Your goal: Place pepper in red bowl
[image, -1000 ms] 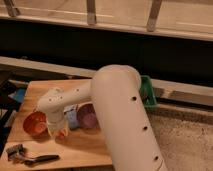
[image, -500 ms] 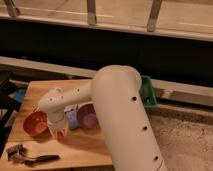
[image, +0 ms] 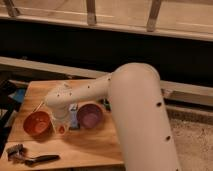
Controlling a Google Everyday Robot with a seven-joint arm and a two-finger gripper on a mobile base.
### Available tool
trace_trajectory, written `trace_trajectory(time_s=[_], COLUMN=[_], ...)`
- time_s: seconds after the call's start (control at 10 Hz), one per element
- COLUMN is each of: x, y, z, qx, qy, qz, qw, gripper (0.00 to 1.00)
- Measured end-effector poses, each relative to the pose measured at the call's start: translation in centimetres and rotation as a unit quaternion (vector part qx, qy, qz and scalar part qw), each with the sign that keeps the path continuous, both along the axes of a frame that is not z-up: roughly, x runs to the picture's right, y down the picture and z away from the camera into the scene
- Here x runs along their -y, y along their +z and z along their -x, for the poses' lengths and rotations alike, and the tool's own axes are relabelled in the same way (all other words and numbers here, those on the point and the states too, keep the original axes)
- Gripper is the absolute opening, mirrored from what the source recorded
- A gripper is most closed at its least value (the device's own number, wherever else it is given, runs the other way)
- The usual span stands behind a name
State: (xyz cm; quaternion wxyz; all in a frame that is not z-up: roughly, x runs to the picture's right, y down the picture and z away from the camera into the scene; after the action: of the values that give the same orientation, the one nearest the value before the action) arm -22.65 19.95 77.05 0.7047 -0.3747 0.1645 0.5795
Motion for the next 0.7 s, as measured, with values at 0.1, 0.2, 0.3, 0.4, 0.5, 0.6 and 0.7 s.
trace_trajectory(time_s=[0.1, 0.2, 0.3, 0.4, 0.5, 0.6, 0.7], x=[2.2, 4.4, 6.1, 7.3, 8.6, 9.3, 9.5], y=[-1.5, -2.8, -3.8, -4.3, -4.5, -4.5, -4.3], z=[-0.6, -1.1, -1.1, -1.1, -0.8, 0.8, 2.1], qx=[0.012, 0.027, 0.049, 0.072, 0.1, 0.133, 0.156], qy=[0.013, 0.025, 0.035, 0.045, 0.054, 0.054, 0.052], qz=[-0.016, -0.033, -0.046, -0.053, -0.06, -0.06, -0.06], qw=[0.9997, 0.9988, 0.9971, 0.995, 0.9917, 0.9877, 0.9846], gripper=[0.0, 0.0, 0.0, 0.0, 0.0, 0.0, 0.0])
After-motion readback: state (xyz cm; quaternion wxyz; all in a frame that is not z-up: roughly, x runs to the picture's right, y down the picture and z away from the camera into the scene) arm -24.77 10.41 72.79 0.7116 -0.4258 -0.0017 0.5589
